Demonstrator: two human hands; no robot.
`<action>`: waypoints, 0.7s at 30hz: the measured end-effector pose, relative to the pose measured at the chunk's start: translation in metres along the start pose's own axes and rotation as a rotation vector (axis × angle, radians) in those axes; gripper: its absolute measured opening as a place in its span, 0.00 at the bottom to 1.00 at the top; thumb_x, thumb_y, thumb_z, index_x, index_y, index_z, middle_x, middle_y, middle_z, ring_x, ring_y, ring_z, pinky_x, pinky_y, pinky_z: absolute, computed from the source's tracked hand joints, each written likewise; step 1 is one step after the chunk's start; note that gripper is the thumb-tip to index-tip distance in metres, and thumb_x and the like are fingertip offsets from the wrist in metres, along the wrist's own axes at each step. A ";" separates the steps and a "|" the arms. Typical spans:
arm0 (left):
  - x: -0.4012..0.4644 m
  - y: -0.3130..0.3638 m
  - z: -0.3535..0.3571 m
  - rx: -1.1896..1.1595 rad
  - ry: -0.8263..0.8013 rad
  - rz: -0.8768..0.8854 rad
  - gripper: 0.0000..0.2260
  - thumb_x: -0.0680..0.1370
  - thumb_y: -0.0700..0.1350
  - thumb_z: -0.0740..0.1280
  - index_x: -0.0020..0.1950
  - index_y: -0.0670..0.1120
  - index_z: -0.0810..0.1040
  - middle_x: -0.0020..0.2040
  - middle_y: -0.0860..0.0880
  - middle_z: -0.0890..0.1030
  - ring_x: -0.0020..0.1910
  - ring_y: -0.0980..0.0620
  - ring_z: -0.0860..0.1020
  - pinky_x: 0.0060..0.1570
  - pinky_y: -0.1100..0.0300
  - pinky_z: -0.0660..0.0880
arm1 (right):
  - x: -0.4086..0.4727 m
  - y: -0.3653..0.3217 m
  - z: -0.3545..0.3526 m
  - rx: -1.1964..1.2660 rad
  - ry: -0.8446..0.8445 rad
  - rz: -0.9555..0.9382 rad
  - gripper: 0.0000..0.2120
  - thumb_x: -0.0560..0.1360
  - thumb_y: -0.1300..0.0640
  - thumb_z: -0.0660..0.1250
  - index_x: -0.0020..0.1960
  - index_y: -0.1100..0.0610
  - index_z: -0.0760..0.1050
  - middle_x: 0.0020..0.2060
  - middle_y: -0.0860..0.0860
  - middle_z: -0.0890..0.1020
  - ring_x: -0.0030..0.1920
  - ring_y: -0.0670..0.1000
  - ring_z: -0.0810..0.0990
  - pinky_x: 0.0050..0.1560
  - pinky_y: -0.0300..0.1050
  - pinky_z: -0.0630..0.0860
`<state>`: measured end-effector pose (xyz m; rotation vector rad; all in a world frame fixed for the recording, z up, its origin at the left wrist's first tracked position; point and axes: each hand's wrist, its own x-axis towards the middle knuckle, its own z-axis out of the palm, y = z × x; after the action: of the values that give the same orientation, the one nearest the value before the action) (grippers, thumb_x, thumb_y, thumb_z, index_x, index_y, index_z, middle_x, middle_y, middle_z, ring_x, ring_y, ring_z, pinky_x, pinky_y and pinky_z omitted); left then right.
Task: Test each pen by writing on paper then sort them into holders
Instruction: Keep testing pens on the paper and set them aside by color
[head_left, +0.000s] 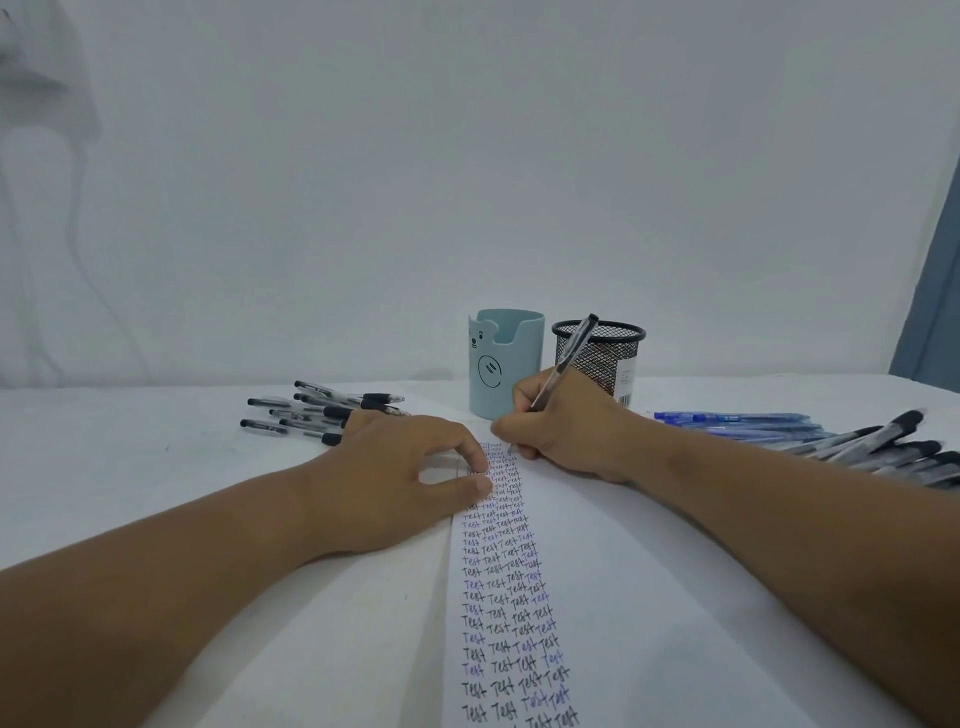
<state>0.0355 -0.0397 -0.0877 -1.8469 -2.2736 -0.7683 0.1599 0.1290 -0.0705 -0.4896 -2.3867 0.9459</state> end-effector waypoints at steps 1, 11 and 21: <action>0.000 0.001 0.000 -0.003 -0.002 -0.001 0.14 0.74 0.67 0.65 0.53 0.61 0.80 0.54 0.65 0.82 0.58 0.67 0.73 0.70 0.59 0.54 | 0.000 0.000 0.000 -0.011 0.005 -0.005 0.13 0.71 0.63 0.70 0.30 0.58 0.72 0.24 0.51 0.79 0.27 0.45 0.74 0.29 0.33 0.68; 0.000 -0.002 0.002 -0.015 0.007 0.007 0.16 0.74 0.69 0.65 0.54 0.62 0.79 0.54 0.65 0.82 0.57 0.66 0.74 0.70 0.58 0.54 | 0.002 0.005 -0.001 -0.022 0.015 -0.024 0.15 0.70 0.64 0.69 0.28 0.56 0.69 0.24 0.52 0.78 0.28 0.48 0.75 0.31 0.37 0.70; 0.000 -0.002 0.001 -0.004 0.012 0.009 0.14 0.75 0.68 0.66 0.53 0.62 0.79 0.55 0.66 0.81 0.59 0.67 0.72 0.70 0.59 0.53 | 0.004 0.007 0.000 -0.054 0.032 -0.006 0.17 0.70 0.62 0.70 0.26 0.53 0.69 0.24 0.50 0.78 0.30 0.49 0.77 0.36 0.42 0.72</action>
<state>0.0341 -0.0388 -0.0893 -1.8481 -2.2566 -0.7815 0.1577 0.1359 -0.0735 -0.5139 -2.3893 0.8668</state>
